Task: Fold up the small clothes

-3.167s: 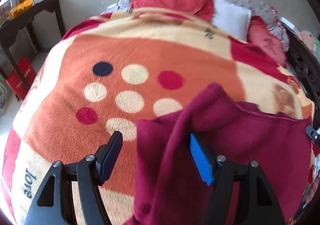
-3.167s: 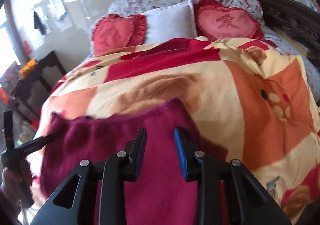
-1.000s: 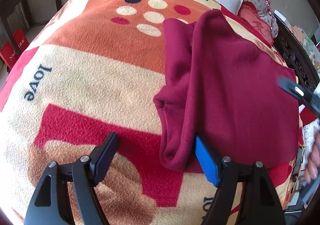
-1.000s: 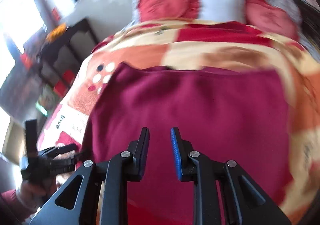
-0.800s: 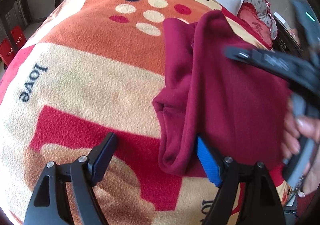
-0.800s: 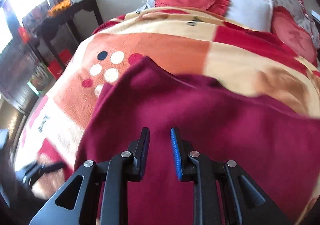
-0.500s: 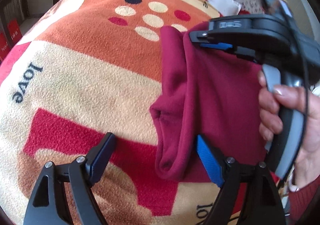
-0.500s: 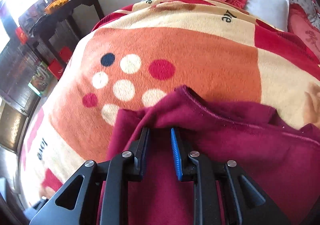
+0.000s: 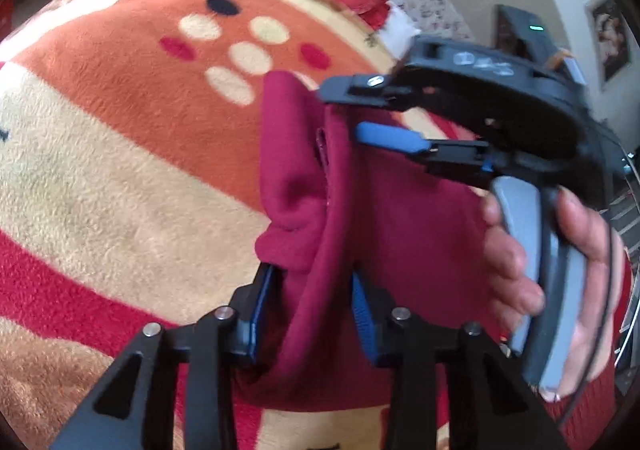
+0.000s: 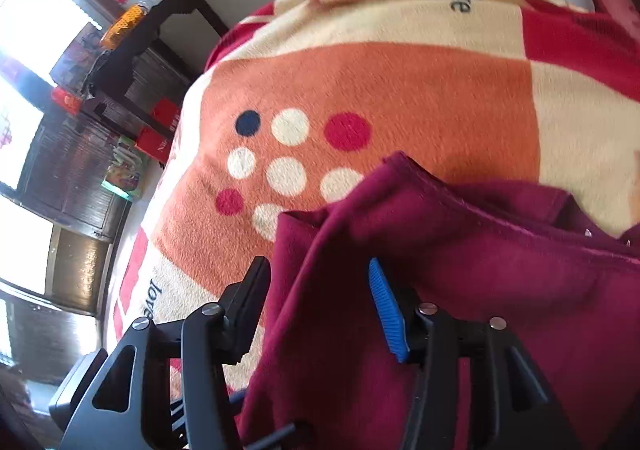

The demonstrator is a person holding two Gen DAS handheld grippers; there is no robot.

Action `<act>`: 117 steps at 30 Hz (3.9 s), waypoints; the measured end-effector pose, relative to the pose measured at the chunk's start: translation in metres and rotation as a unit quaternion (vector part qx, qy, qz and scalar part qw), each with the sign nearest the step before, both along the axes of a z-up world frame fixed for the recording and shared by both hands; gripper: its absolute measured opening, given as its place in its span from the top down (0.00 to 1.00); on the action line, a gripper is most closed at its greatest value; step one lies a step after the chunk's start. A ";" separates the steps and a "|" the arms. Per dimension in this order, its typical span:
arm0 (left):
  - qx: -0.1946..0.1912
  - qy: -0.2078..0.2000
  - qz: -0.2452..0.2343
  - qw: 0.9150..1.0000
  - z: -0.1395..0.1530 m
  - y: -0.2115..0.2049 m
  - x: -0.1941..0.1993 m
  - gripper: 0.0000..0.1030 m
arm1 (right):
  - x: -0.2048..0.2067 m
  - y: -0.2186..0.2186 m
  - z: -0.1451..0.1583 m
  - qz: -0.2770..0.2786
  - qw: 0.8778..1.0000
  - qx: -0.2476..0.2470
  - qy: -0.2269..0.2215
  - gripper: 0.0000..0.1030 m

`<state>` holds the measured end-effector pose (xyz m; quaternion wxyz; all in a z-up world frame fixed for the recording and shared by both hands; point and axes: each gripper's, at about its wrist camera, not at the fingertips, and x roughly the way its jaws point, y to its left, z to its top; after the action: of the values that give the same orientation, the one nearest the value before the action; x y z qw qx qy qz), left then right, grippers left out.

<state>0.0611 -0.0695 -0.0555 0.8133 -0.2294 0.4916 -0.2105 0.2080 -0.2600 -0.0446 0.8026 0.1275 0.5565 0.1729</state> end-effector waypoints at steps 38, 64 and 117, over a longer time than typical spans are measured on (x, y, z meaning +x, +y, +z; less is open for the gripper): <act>0.074 -0.050 -0.016 0.996 0.030 -0.037 -0.041 0.77 | -0.052 0.012 0.042 0.054 0.987 -0.130 -0.072 1.00; 0.091 -0.120 -0.239 0.959 0.087 -0.249 -0.090 0.48 | -0.157 -0.271 0.031 -0.185 0.978 -0.040 -0.089 1.00; 0.239 -0.099 -0.151 0.954 0.033 -0.218 -0.065 0.35 | -0.239 -0.221 0.040 -0.178 0.968 -0.109 -0.137 0.90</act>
<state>-0.0037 -0.2871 -0.0229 0.8476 0.0706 0.4736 -0.2289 -0.0307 -0.4807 -0.0048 0.8980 0.1108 0.4253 -0.0185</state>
